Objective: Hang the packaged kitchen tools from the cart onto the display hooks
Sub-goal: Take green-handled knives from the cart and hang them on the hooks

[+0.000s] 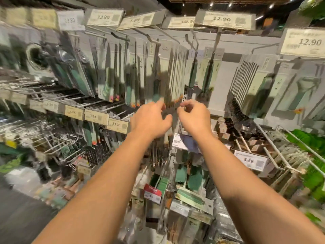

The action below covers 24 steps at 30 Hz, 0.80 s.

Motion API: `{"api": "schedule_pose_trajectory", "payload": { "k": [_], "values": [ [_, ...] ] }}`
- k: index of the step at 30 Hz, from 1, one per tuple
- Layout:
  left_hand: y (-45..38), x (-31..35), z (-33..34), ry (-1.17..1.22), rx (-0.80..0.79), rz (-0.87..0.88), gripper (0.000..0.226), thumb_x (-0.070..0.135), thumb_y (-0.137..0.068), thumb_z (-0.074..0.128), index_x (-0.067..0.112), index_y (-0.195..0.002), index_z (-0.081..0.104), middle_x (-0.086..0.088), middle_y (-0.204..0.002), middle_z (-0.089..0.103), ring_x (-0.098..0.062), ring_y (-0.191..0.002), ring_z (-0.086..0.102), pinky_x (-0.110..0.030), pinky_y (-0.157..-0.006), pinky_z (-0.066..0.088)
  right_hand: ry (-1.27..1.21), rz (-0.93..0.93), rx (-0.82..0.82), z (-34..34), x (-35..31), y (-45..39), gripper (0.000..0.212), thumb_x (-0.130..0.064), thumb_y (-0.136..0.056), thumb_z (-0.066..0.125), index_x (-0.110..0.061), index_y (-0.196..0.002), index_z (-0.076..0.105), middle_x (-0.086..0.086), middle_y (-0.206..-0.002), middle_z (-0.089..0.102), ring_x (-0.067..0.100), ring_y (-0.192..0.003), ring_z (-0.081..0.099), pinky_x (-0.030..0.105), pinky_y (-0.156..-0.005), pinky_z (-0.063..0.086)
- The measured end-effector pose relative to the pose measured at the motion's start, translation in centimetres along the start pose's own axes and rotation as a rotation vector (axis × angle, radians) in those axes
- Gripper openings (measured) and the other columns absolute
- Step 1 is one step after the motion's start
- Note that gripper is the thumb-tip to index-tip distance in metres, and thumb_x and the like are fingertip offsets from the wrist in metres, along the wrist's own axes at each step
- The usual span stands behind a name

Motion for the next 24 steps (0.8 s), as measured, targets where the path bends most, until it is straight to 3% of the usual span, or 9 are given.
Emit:
{"api": "schedule_pose_trajectory", "payload": {
  "k": [4,6,9,12,14,16,19,24],
  "values": [
    [4.0,-2.7,-3.3,-0.075,0.11,-0.054,0.037,0.048,-0.094,0.058,0.023,-0.12,0.065,-0.002,-0.119,0.063,-0.025,-0.116,0.059,-0.04,-0.087,0.054,-0.045,-0.121,-0.122,2.3,-3.4,4.0,0.018,-0.027,-0.091,0.065,-0.029,-0.108,0.071,-0.001,-0.112,0.068,0.014,-0.102,0.063,0.025,-0.089,0.043],
    [6.6,-4.7,-5.1,-0.122,0.162,-0.114,0.039,0.047,-0.095,0.058,0.023,-0.126,0.064,-0.002,-0.126,0.062,-0.026,-0.12,0.057,-0.04,-0.09,0.051,-0.116,-0.169,-0.193,3.9,-5.2,6.7,0.014,-0.027,-0.091,0.065,-0.032,-0.104,0.07,-0.004,-0.11,0.068,0.004,-0.093,0.064,0.023,-0.087,0.044],
    [11.9,-8.3,-7.4,-0.183,0.256,-0.22,0.045,0.049,-0.091,0.058,0.021,-0.124,0.067,-0.006,-0.124,0.064,-0.032,-0.118,0.058,-0.047,-0.091,0.054,-0.258,-0.21,-0.3,6.8,-7.1,11.6,0.011,-0.026,-0.092,0.068,-0.03,-0.102,0.068,-0.005,-0.105,0.069,-0.01,-0.075,0.058,0.013,-0.07,0.042],
    [18.7,-12.6,-8.8,-0.279,0.314,-0.331,0.046,0.05,-0.086,0.057,0.02,-0.118,0.069,-0.007,-0.115,0.064,-0.034,-0.108,0.061,-0.049,-0.082,0.056,-0.335,-0.269,-0.443,10.9,-8.3,17.6,0.018,-0.025,-0.09,0.07,-0.027,-0.107,0.069,-0.002,-0.102,0.07,-0.003,-0.071,0.06,0.018,-0.073,0.046],
    [23.7,-15.5,-9.4,-0.326,0.319,-0.419,0.046,0.05,-0.085,0.056,0.021,-0.119,0.069,-0.006,-0.115,0.064,-0.034,-0.107,0.062,-0.048,-0.08,0.056,-0.315,-0.333,-0.542,13.8,-8.9,21.9,0.024,-0.023,-0.087,0.072,-0.02,-0.111,0.071,0.004,-0.102,0.071,0.011,-0.076,0.064,0.02,-0.075,0.042],
    [29.1,-18.3,-9.6,-0.374,0.27,-0.536,0.054,0.052,-0.084,0.051,0.023,-0.127,0.066,-0.006,-0.121,0.063,-0.035,-0.11,0.061,-0.05,-0.082,0.056,-0.29,-0.366,-0.687,17.1,-9.3,26.9,0.032,-0.025,-0.084,0.072,-0.016,-0.115,0.072,0.011,-0.104,0.071,0.025,-0.089,0.067,0.022,-0.08,0.043],
    [37.9,-22.7,-8.7,-0.428,0.094,-0.737,0.065,0.052,-0.087,0.056,0.028,-0.148,0.053,-0.004,-0.139,0.057,-0.035,-0.124,0.056,-0.053,-0.091,0.053,-0.24,-0.458,-0.908,21.1,-9.3,35.0,0.049,-0.035,-0.079,0.066,-0.015,-0.124,0.068,0.014,-0.111,0.07,0.033,-0.104,0.066,0.041,-0.094,0.052],
    [53.1,-28.5,-6.8,-0.362,-0.126,-1.067,0.076,0.053,-0.097,0.059,0.033,-0.163,0.027,0.001,-0.16,0.037,-0.028,-0.145,0.039,-0.053,-0.108,0.048,-0.045,-0.54,-1.226,25.2,-7.1,46.2,0.057,-0.028,-0.09,0.07,-0.02,-0.144,0.054,0.009,-0.124,0.063,0.026,-0.113,0.061,0.028,-0.089,0.042]
  ]
}}
Point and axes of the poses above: each hand's wrist, its own y-axis away from the middle knuckle, its own z-axis out of the palm, x = y × z, the point moved 6 cm from there along -y, towards the middle knuckle
